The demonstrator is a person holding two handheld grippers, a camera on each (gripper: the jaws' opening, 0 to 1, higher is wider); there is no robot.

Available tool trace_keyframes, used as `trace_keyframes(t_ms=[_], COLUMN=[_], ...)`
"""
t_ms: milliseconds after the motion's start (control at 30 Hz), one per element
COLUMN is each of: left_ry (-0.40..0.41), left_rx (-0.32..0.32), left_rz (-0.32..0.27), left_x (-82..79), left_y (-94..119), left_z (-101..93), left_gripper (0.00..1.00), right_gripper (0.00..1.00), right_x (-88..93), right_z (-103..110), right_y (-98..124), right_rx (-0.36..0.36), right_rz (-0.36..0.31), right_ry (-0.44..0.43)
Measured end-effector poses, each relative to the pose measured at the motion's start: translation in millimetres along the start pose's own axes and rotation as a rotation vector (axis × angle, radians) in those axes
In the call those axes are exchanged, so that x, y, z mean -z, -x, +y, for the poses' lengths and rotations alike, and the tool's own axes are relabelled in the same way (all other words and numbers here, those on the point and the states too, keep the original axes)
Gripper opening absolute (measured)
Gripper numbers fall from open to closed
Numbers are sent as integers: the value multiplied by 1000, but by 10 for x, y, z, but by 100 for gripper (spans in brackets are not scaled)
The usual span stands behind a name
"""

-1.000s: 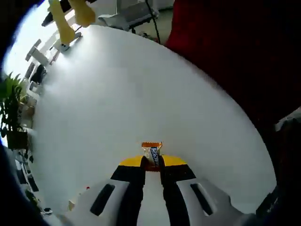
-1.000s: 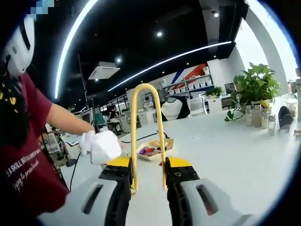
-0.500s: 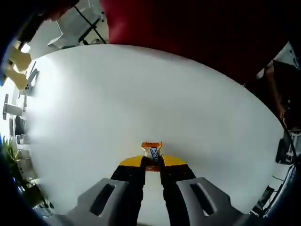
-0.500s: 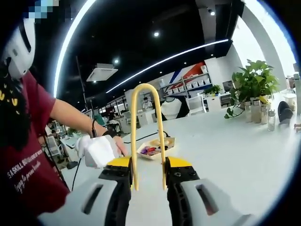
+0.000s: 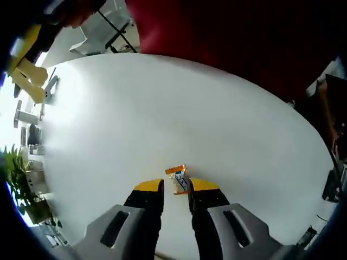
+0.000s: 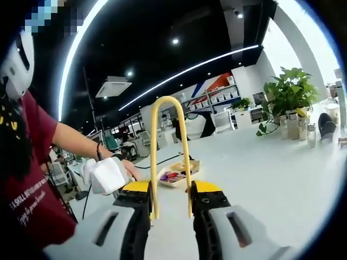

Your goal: Place the target food into the container with the food tongs after gripping and lifting it, then release it inside without dropping or visibly crushing the food.

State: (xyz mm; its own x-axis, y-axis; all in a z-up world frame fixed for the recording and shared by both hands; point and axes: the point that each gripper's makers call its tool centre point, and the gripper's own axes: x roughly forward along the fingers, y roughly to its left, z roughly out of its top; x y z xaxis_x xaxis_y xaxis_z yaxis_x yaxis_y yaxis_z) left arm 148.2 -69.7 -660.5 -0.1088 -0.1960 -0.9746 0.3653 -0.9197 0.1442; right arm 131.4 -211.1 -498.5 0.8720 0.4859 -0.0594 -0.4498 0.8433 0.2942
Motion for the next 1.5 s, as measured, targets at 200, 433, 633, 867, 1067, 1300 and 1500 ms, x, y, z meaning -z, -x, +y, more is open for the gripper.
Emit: trace_keyframes(t_ms=[200,433,633,867,1067,1300,1500], left_ry=[159,382,670,965,1279,1711,1812], left_rx=[-87,-252,-388,-524,-661,-782,-904], left_rz=[-12,-63,-165,-275,-409,-603,-521], left_x=[45,116,249,289,378,557,650], left_y=[183,630,859,994,1143,1271,1339], left_z=[42,23,-67,-169,-228,-332,-500], left_gripper=[27,30,31,32,31,29,29], right_gripper=[26,25,25,25,25,25,25], right_x=[-1,-16,18,87,152,214,339], right_z=[46,233,375,492,583,723,787], right_y=[2,-66,-224,-458,-651,-850,-993], right_rx=[-12,-109,-172,-228,-271,-326,-355], right_rz=[7,23,36,57,84,102,126], right_ry=[14,65,91,82,91,101,134])
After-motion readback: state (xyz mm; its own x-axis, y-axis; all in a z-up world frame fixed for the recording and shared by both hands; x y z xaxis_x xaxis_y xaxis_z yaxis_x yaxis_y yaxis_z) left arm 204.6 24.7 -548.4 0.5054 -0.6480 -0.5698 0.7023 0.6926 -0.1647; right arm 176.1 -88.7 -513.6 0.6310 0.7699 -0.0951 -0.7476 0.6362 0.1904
